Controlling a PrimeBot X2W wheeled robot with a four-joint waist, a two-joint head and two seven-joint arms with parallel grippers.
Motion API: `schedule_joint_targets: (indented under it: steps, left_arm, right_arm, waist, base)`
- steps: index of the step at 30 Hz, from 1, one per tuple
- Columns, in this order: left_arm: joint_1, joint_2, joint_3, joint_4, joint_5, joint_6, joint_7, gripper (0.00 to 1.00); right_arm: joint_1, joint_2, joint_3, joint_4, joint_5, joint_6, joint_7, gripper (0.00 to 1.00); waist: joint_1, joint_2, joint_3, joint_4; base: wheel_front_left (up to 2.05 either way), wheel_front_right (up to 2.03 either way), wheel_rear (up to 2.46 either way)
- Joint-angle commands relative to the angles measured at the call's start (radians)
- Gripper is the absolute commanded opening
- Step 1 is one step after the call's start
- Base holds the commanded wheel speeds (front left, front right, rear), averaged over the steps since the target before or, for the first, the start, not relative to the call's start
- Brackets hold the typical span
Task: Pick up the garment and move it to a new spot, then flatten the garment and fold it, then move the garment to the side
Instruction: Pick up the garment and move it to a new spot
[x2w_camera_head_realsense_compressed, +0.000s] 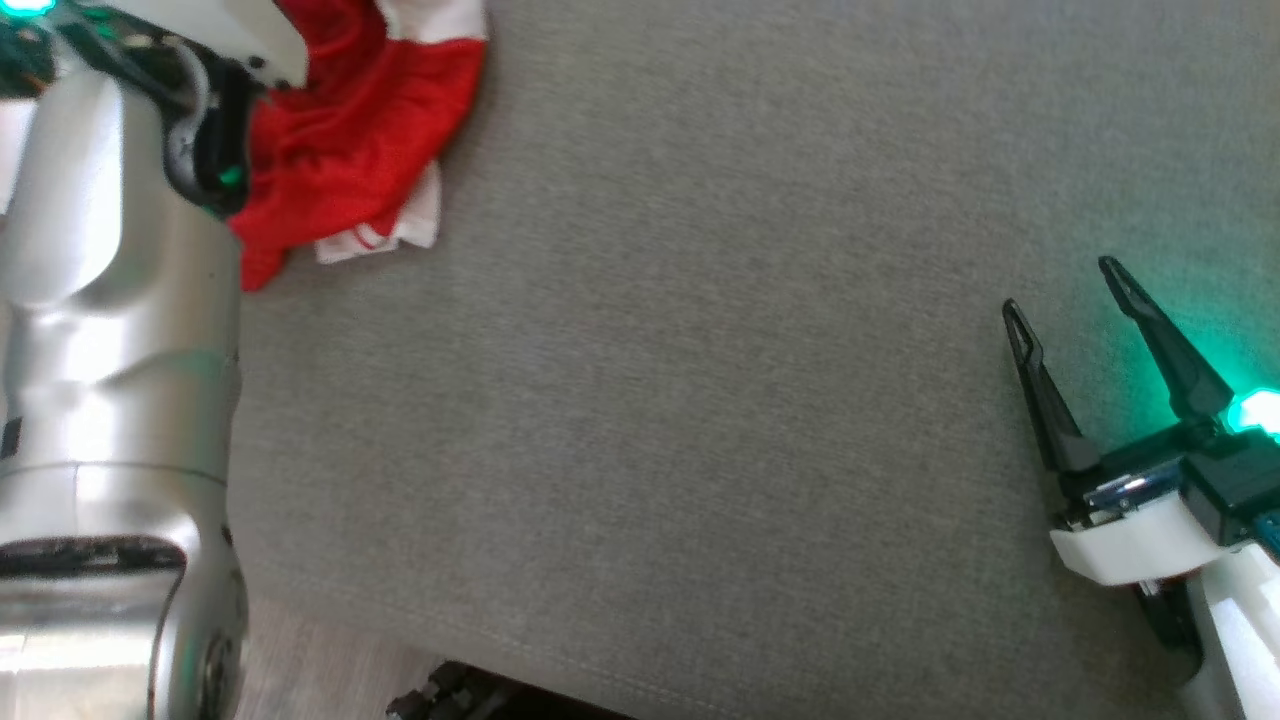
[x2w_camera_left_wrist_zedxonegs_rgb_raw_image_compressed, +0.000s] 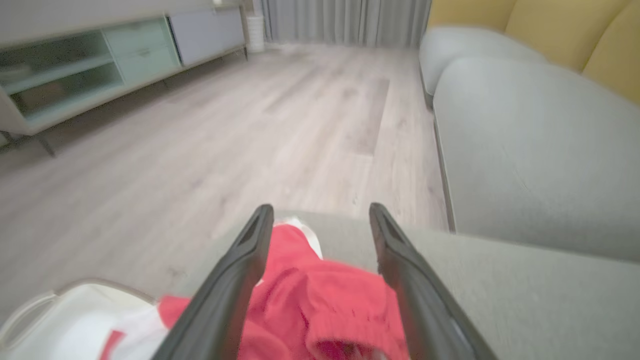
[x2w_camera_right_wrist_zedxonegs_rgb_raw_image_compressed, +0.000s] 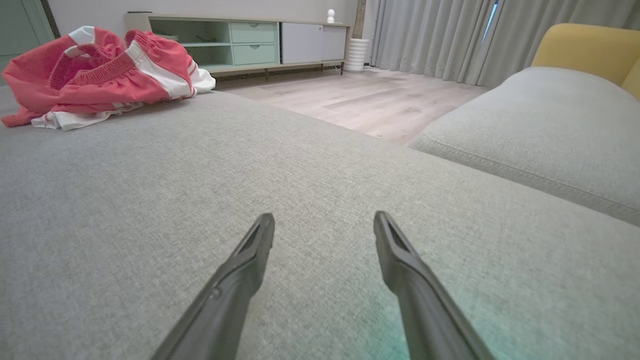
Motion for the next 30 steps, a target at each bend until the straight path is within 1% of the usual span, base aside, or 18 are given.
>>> schedule_joint_targets:
  steps: [1, 3, 5, 8, 9, 10, 11, 13, 14, 15, 19, 24, 27, 28, 30]
  left_arm:
    - [-0.023, 0.050, 0.025, 0.009, -0.006, -0.001, 0.026, 1.00]
    - [-0.054, 0.054, 0.017, 0.095, -0.016, -0.002, 0.077, 1.00]
    - [-0.072, 0.063, 0.008, 0.169, -0.011, 0.000, 0.107, 1.00]
    - [-0.084, 0.067, 0.002, 0.258, -0.010, 0.007, 0.122, 1.00]
    - [-0.086, 0.068, 0.001, 0.283, -0.011, 0.008, 0.123, 0.98]
    - [-0.090, 0.073, 0.001, 0.303, -0.011, 0.011, 0.116, 0.40]
    - [-0.094, 0.080, -0.002, 0.320, -0.007, 0.013, 0.107, 0.00]
    - [-0.106, 0.095, -0.008, 0.342, 0.001, 0.015, 0.074, 0.00]
    - [-0.126, 0.105, -0.016, 0.347, 0.010, 0.016, 0.027, 0.00]
    - [-0.140, 0.110, -0.019, 0.346, 0.014, 0.016, 0.004, 0.00]
    - [-0.200, 0.130, -0.049, 0.339, 0.028, 0.005, -0.050, 0.00]
    - [-0.266, 0.161, -0.114, 0.297, 0.058, -0.004, -0.067, 0.00]
    - [-0.293, 0.162, -0.150, 0.261, 0.057, -0.006, -0.059, 0.00]
    - [-0.293, 0.162, -0.150, 0.261, 0.057, -0.006, -0.059, 0.00]
    - [-0.306, 0.157, -0.185, 0.234, 0.039, -0.006, -0.043, 0.00]
  right_arm:
    - [0.000, -0.021, 0.019, -0.019, -0.001, -0.001, -0.005, 1.00]
    - [-0.003, -0.029, 0.024, -0.027, -0.002, -0.001, -0.005, 1.00]
    - [-0.009, -0.030, 0.030, -0.034, -0.003, -0.001, -0.005, 1.00]
    - [-0.018, -0.021, 0.029, -0.040, -0.003, -0.001, -0.005, 1.00]
    - [-0.020, -0.018, 0.027, -0.042, -0.003, -0.001, -0.005, 1.00]
    - [-0.022, -0.015, 0.026, -0.045, -0.004, -0.001, -0.005, 1.00]
    - [-0.025, -0.012, 0.026, -0.047, -0.004, -0.001, -0.005, 1.00]
    - [-0.032, -0.006, 0.027, -0.048, -0.004, -0.001, -0.005, 1.00]
    - [-0.037, 0.002, 0.026, -0.045, -0.003, -0.001, -0.005, 1.00]
    - [-0.039, 0.008, 0.026, -0.042, -0.003, -0.001, -0.005, 1.00]
    - [-0.049, 0.038, 0.044, -0.023, 0.002, -0.001, -0.005, 1.00]
    - [-0.060, 0.100, 0.062, 0.004, 0.014, -0.001, -0.005, 1.00]
    - [-0.054, 0.141, 0.066, 0.021, 0.021, -0.001, -0.005, 1.00]
    - [-0.054, 0.141, 0.066, 0.021, 0.021, -0.001, -0.005, 1.00]
    - [-0.047, 0.167, 0.068, 0.030, 0.025, -0.001, -0.005, 1.00]
  waist:
    - [-0.0002, 0.0001, 0.040, -0.029]
    - [-0.0002, 0.0001, 0.056, -0.042]
    - [-0.0002, 0.0001, 0.072, -0.055]
    - [-0.0002, 0.0001, 0.088, -0.070]
    - [-0.0002, 0.0001, 0.094, -0.073]
    - [-0.0002, 0.0001, 0.099, -0.077]
    - [-0.0002, 0.0001, 0.104, -0.080]
    - [-0.0002, 0.0001, 0.109, -0.087]
    - [-0.0002, 0.0001, 0.107, -0.090]
    - [-0.0002, 0.0001, 0.101, -0.091]
    - [-0.0002, 0.0001, 0.041, -0.103]
    - [-0.0002, 0.0001, -0.084, -0.141]
    - [-0.0002, 0.0001, -0.163, -0.170]
    - [-0.0002, 0.0001, -0.163, -0.170]
    - [-0.0002, 0.0001, -0.210, -0.196]
  base:
    - [0.00, 0.00, 0.00]
    - [0.00, 0.00, 0.00]
    - [0.00, 0.00, 0.00]
    - [0.00, 0.00, 0.00]
    - [0.00, 0.00, 0.00]
    - [0.00, 0.00, 0.00]
    - [0.00, 0.00, 0.00]
    - [0.00, 0.00, 0.00]
    - [0.00, 0.00, 0.00]
    - [0.00, 0.00, 0.00]
    - [0.00, 0.00, 0.00]
    - [0.00, 0.00, 0.00]
    - [0.00, 0.00, 0.00]
    - [0.00, 0.00, 0.00]
    - [0.00, 0.00, 0.00]
